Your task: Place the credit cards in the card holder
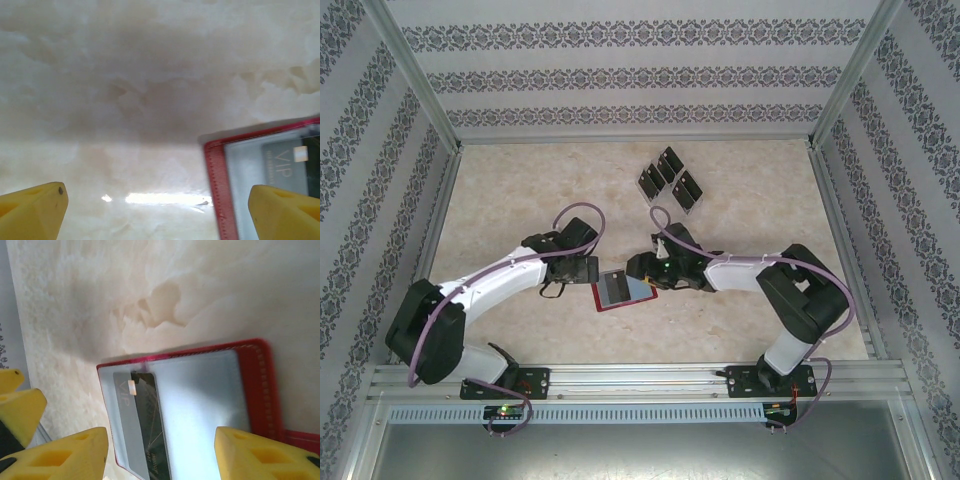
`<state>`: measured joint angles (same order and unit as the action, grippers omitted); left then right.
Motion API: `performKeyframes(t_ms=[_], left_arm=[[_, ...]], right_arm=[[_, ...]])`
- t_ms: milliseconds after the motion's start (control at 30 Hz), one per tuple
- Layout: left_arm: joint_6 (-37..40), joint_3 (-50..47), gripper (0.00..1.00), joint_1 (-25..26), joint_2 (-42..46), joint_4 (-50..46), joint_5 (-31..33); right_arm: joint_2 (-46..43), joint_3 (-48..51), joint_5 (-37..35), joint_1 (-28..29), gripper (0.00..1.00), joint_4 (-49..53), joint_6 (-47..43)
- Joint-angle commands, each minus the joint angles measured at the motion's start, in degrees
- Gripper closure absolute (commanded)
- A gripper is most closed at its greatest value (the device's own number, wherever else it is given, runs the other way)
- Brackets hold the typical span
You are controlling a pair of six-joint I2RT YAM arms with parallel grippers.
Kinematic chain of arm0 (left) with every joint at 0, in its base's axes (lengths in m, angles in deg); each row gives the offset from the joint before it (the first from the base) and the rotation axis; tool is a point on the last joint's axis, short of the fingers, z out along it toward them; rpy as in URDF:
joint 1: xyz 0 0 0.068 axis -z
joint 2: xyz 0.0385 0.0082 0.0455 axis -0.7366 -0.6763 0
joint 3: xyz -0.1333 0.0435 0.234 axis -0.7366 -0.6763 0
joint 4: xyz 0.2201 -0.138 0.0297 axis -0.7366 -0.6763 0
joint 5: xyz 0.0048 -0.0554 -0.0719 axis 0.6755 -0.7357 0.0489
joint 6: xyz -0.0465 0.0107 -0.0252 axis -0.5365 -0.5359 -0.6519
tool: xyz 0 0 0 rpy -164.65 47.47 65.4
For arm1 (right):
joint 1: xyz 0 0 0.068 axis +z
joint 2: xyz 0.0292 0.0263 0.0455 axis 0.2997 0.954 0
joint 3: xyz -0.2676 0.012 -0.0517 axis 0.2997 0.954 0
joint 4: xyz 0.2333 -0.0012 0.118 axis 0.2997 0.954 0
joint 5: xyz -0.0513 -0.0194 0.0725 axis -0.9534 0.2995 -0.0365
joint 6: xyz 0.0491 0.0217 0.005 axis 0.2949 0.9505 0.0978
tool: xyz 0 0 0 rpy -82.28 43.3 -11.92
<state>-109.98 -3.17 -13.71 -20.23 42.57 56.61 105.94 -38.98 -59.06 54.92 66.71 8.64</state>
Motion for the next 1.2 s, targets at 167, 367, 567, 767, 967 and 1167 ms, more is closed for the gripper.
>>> performKeyframes(t_ms=[167,367,567,767,967,1167], left_arm=[[-1.4,5.7,0.07,5.4,-8.3,4.0,-2.5],[-3.0,9.2,0.06,8.4,-13.6,5.9,-2.9],[-4.3,11.0,0.07,10.2,-16.8,6.3,-2.6],[-5.2,10.0,0.06,10.8,-18.1,6.6,-2.4],[-5.6,8.8,0.07,10.7,-19.3,6.8,-2.2],[-5.4,7.7,0.07,10.7,-19.0,5.4,-1.5]], right_arm=[[-5.4,-0.6,-5.9,-0.2,0.8,11.0,-6.3],[-3.8,0.2,-6.3,0.7,1.0,10.6,-6.9],[-2.0,0.7,-5.5,2.5,1.0,7.5,-6.1],[0.4,2.2,-5.5,2.5,1.0,5.1,-4.8],[2.6,3.6,-5.3,2.5,1.0,2.9,-3.1],[3.1,4.4,-6.0,2.3,1.0,2.7,-1.8]])
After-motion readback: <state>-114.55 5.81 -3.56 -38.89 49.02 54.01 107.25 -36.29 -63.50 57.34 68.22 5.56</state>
